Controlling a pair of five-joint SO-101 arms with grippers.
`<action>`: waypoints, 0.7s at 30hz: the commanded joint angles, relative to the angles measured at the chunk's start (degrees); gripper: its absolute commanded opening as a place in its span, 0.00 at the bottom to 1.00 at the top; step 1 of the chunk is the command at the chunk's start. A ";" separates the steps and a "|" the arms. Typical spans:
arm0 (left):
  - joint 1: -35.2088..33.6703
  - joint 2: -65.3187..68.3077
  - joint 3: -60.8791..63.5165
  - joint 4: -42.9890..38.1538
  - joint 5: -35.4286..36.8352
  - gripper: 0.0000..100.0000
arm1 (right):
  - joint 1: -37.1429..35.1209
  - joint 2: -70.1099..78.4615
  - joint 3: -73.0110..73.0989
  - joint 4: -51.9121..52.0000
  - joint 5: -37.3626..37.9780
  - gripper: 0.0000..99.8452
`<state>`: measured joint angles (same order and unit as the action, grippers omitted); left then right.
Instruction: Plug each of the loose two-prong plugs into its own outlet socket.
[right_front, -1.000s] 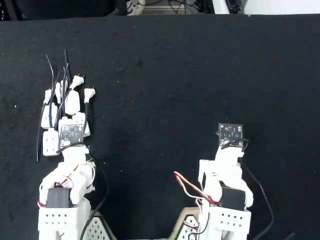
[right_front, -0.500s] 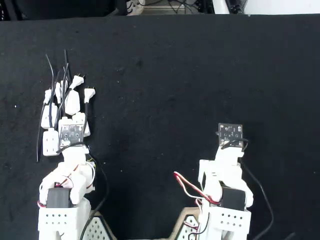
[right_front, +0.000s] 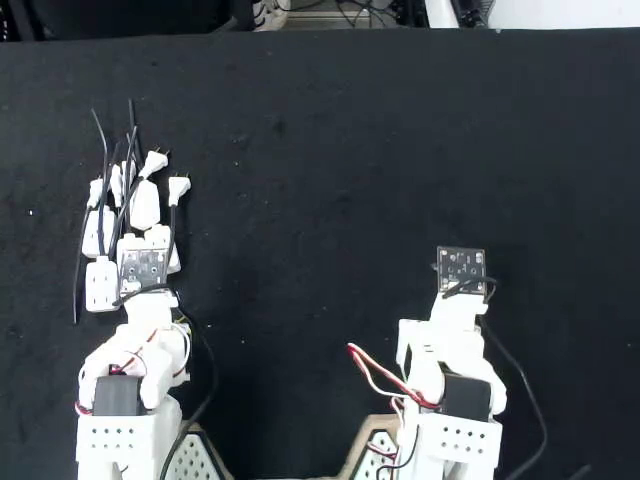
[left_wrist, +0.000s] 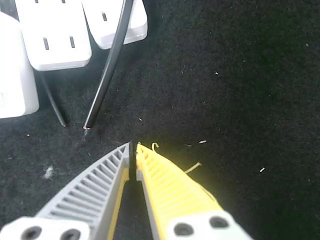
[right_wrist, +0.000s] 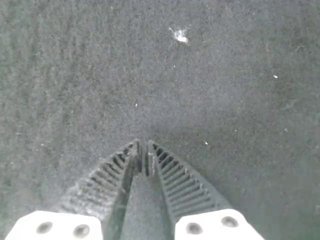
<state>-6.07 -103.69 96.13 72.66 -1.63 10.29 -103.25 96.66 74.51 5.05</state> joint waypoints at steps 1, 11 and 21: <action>0.22 -0.53 1.27 -1.14 -0.09 0.03 | 0.70 -5.23 -0.13 0.44 0.00 0.01; -17.89 -0.09 1.27 -21.54 -0.09 0.03 | 0.62 -5.23 -0.13 0.44 0.00 0.01; -9.98 -0.18 1.27 -13.27 -9.05 0.03 | 0.62 -5.23 -0.13 0.44 0.00 0.01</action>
<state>-17.23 -103.69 96.13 59.12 -6.20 10.29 -103.25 96.66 74.51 5.05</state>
